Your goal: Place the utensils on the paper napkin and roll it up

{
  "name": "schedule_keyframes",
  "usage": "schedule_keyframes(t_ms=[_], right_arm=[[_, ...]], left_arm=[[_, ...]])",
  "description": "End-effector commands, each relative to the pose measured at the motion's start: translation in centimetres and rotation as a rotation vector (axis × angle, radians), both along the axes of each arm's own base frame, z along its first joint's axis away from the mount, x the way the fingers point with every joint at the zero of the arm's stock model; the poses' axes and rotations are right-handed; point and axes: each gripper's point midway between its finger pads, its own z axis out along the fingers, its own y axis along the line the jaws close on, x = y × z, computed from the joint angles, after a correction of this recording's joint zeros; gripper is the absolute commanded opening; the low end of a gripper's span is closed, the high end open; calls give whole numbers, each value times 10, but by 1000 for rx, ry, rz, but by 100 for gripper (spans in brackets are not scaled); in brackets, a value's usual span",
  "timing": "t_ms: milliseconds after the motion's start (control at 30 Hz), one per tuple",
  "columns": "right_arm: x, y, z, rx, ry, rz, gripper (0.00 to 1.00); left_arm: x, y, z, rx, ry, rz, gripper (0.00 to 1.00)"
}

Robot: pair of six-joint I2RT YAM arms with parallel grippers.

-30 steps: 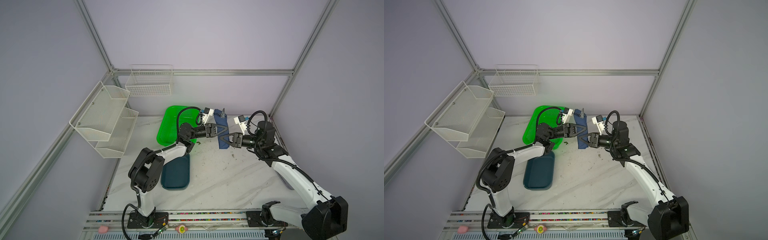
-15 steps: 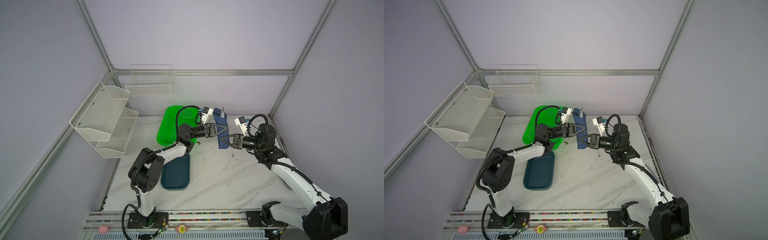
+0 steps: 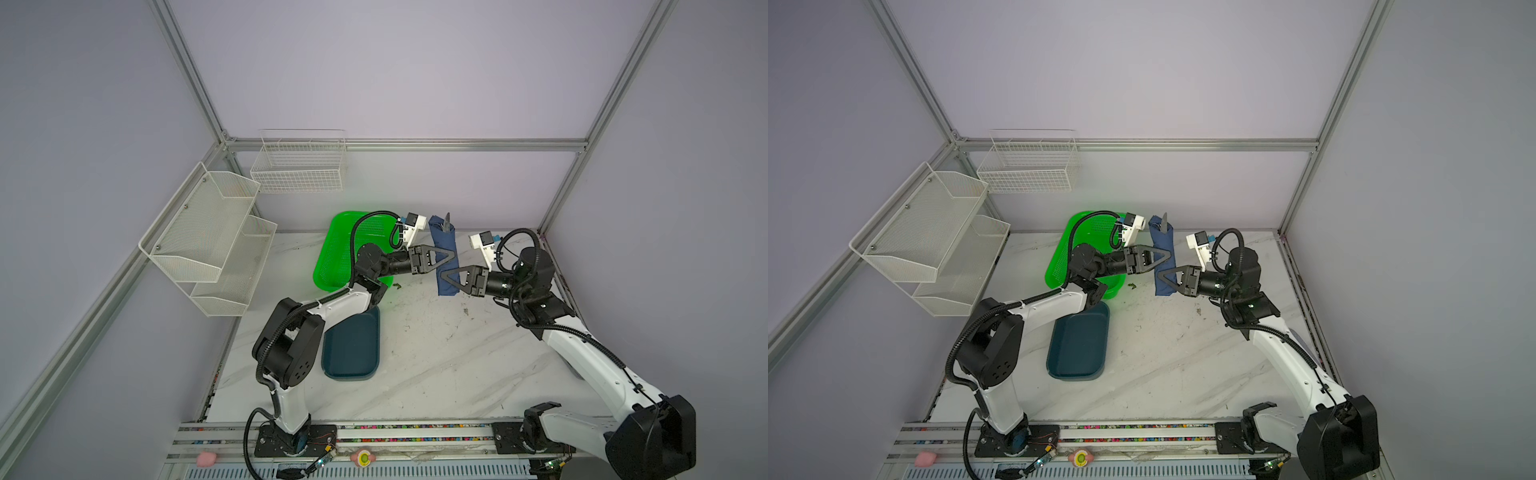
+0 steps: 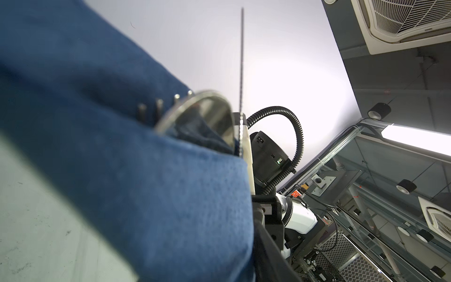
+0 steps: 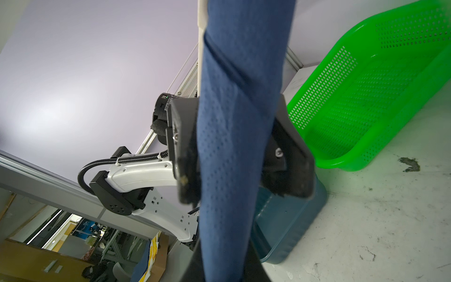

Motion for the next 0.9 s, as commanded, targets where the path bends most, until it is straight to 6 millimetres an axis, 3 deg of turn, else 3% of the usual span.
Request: schedule_keyframes(t_ms=[0, 200, 533, 867], right_arm=[[-5, -4, 18, -6, -107, -20, 16], [-3, -4, 14, -16, -106, -23, 16], [-5, -3, 10, -21, -108, -10, 16], [-8, -4, 9, -27, -114, -3, 17]], left_arm=[[-9, 8, 21, -25, -66, 26, 44], [-15, 9, 6, -12, -10, 50, 50], [-28, 0, 20, -36, -37, 4, 53], [-29, -3, 24, -55, -39, 3, 36]])
